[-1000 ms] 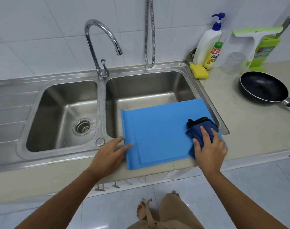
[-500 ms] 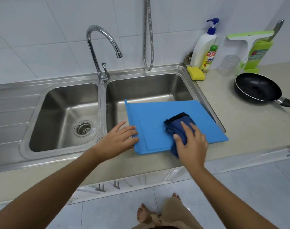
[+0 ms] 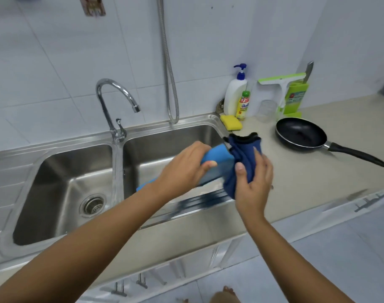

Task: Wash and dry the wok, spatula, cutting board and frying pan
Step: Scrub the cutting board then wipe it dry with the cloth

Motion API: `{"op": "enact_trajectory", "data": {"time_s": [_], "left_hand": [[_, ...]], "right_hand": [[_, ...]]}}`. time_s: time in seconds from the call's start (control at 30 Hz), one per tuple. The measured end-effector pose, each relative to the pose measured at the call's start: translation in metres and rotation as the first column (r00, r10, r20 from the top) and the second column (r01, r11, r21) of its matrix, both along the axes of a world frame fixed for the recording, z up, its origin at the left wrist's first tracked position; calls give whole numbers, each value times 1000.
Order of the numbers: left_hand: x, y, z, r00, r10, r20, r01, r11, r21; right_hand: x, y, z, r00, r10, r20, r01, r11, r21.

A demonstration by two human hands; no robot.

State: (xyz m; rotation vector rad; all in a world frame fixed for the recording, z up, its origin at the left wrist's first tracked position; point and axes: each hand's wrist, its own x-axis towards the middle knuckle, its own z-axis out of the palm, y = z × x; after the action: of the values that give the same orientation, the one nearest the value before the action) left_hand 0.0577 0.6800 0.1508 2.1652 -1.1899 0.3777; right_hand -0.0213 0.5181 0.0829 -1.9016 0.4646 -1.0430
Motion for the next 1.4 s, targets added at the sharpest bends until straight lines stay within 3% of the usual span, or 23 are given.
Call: {"op": "enact_trajectory", "data": {"time_s": [0.23,0.47,0.63,0.8,0.93,1.13,1.27,1.4], "left_hand": [[0,-11,20,992,97,-76,-98,995,1],[-13,-29,83,997,75,-5,-74,975,-210],[-18,-56,114,955,-5,-296,-138,878,-459],[-12,-84,106,783,-193,-592,-272,749,-604],[-10,-102,76,588,-301,-750,-442,657,-610],[11,-92,7,357,-326,-875,-667,567,-484],[22,-66,-44,142,-314,-939,-784,543,-300],[20,-44,-87,61,-316,-947,-807,542,-233]], "right_hand": [[33,-1,16,999,34,37,-38,991,128],[33,-14,75,950,-1,313,-41,991,128],[36,-42,123,937,-37,346,23,999,46],[41,-63,132,968,-69,243,84,995,-55],[42,-76,107,999,-46,6,47,995,-86],[21,-49,41,959,119,-257,-161,976,-150],[-20,-26,-9,848,255,-464,-411,870,-272],[-4,-9,-23,783,222,-581,-473,819,-325]]}}
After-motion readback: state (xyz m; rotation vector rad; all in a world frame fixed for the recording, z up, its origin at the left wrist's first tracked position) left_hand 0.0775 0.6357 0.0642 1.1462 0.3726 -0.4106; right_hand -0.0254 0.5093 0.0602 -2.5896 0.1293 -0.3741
